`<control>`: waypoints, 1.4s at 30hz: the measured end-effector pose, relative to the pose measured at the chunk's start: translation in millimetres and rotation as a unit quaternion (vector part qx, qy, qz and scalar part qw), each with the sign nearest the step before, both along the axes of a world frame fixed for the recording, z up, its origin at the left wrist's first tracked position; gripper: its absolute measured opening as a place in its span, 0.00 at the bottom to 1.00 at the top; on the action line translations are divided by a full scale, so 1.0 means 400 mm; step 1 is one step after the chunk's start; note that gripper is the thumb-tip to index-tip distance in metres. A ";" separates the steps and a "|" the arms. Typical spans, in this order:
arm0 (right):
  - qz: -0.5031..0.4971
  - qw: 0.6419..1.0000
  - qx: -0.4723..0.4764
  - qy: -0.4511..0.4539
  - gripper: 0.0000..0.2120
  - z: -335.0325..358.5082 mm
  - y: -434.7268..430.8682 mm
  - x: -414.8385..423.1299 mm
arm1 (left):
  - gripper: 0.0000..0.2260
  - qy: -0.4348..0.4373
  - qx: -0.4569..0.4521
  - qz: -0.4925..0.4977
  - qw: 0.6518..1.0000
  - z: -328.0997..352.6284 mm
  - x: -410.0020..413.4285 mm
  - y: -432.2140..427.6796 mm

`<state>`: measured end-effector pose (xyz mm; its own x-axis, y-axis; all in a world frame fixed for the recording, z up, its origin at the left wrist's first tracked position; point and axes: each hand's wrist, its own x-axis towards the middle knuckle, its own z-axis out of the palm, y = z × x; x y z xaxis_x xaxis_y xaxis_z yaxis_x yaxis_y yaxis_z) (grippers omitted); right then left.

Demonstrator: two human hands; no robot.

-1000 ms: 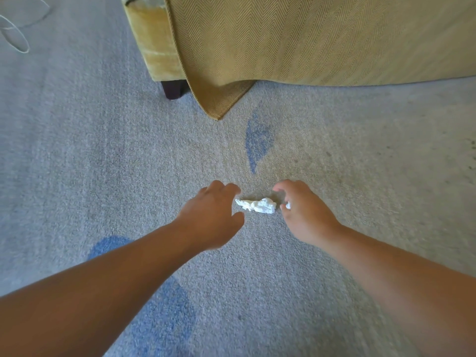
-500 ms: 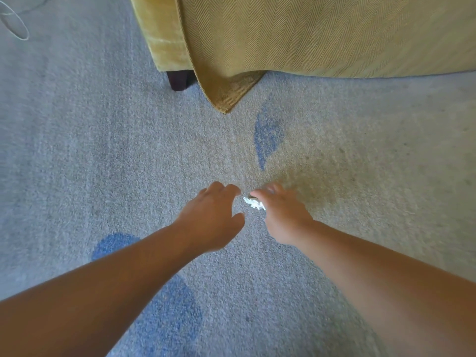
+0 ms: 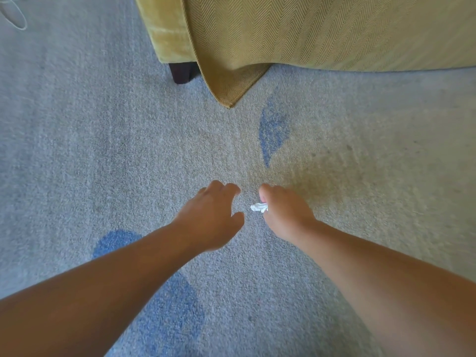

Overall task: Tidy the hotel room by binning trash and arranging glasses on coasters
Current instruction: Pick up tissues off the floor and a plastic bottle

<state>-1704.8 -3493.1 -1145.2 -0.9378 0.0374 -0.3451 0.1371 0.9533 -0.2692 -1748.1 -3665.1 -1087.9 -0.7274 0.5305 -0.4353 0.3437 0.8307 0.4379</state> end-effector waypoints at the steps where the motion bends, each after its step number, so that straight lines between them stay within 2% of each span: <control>1: -0.013 1.000 -0.009 0.001 0.13 0.006 0.003 -0.002 | 0.24 -0.001 0.001 0.002 1.000 0.002 0.000 0.001; 6: -0.026 0.999 -0.043 0.006 0.06 0.035 0.014 0.005 | 0.24 0.003 0.003 0.004 1.000 0.014 -0.004 0.006; 11: -0.019 0.999 -0.040 0.016 0.19 0.059 0.020 0.007 | 0.24 0.011 -0.001 0.009 1.000 0.025 -0.005 0.005; 14: -0.003 1.000 -0.025 0.017 0.21 0.076 0.008 0.002 | 0.24 0.008 0.000 0.014 1.000 0.032 -0.005 0.001; 16: -0.024 0.999 -0.043 0.022 0.18 0.081 -0.001 -0.002 | 0.24 0.007 -0.001 0.016 1.000 0.038 -0.006 0.001; 19: -0.047 0.995 -0.087 0.031 0.04 0.089 -0.017 -0.008 | 0.24 0.011 -0.003 0.022 1.000 0.046 -0.011 0.000; 23: -0.053 0.989 -0.131 0.044 0.11 0.113 -0.037 -0.030 | 0.23 0.011 -0.008 0.033 0.999 0.061 -0.021 -0.020; 26: -0.022 0.990 -0.132 0.048 0.06 0.134 -0.057 -0.050 | 0.24 0.016 -0.012 0.046 0.999 0.077 -0.033 -0.050; 31: 0.021 0.991 -0.116 0.065 0.16 0.174 -0.099 -0.079 | 0.23 0.035 -0.018 0.072 0.997 0.117 -0.057 -0.115; 38: 0.049 0.992 -0.116 -0.031 0.09 0.211 -0.198 -0.104 | 0.24 0.042 -0.034 0.122 0.991 0.163 -0.046 -0.249; 42: 0.120 0.984 -0.121 -0.058 0.12 0.225 -0.263 -0.111 | 0.24 0.042 -0.045 0.162 0.985 0.182 -0.016 -0.330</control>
<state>-1749.3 -3598.2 -1055.3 -0.8636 -0.2764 -0.4216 -0.0404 0.8715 -0.4886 -1754.6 -3797.1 -1015.0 -0.8872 0.2264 -0.4020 0.0856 0.9370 0.3388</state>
